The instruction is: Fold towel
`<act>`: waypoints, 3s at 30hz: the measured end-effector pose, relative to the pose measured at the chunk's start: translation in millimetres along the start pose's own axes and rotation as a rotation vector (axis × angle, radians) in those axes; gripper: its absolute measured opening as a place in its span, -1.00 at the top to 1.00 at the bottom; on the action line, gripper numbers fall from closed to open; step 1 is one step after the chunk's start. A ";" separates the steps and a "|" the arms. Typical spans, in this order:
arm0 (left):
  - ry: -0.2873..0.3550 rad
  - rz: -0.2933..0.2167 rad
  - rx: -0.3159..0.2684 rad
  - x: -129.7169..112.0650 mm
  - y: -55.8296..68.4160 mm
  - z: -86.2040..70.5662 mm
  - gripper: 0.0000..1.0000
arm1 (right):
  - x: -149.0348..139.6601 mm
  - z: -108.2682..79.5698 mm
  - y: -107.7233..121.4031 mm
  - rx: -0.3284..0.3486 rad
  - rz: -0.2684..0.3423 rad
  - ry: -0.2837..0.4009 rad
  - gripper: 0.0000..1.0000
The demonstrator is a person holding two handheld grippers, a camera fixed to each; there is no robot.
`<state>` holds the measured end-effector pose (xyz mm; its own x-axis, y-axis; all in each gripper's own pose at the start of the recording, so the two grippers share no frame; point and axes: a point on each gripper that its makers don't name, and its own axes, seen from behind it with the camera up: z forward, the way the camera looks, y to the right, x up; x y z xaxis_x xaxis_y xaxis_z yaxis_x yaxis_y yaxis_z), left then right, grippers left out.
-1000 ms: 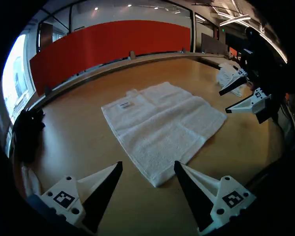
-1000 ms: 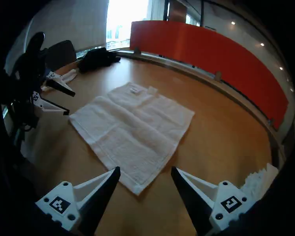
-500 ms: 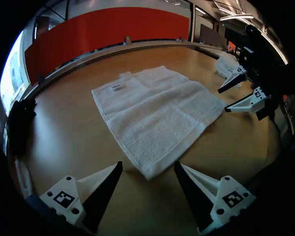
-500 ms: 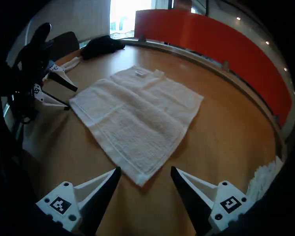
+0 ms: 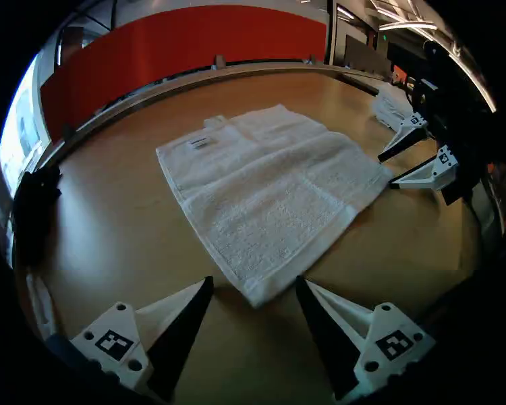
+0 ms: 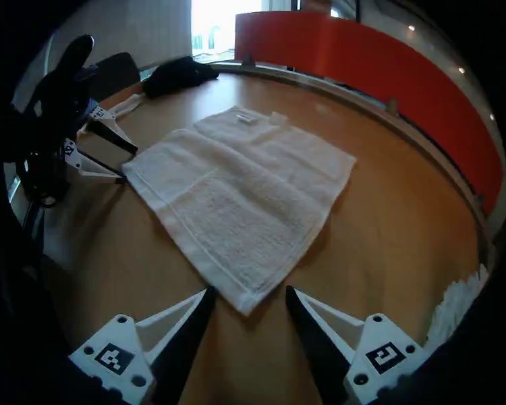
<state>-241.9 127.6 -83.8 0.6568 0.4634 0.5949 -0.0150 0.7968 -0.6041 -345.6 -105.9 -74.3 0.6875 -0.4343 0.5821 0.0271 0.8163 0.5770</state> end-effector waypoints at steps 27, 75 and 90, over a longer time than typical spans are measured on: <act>-0.035 -0.033 0.019 1.8 2.7 -0.4 0.79 | 5.9 1.2 -15.3 0.041 0.009 0.004 0.82; 0.059 -0.120 0.007 77.8 22.1 -114.6 0.80 | 101.0 -106.8 -16.8 -0.026 0.036 0.224 0.84; 0.052 -0.178 -0.041 75.6 51.6 -138.0 0.80 | 106.3 -129.4 -18.8 -0.039 0.032 0.239 0.84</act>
<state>-89.0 150.3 -143.2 0.6846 0.2944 0.6668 0.1354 0.8475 -0.5133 -179.1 -118.1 -97.4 0.8403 -0.3095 0.4451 0.0276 0.8444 0.5351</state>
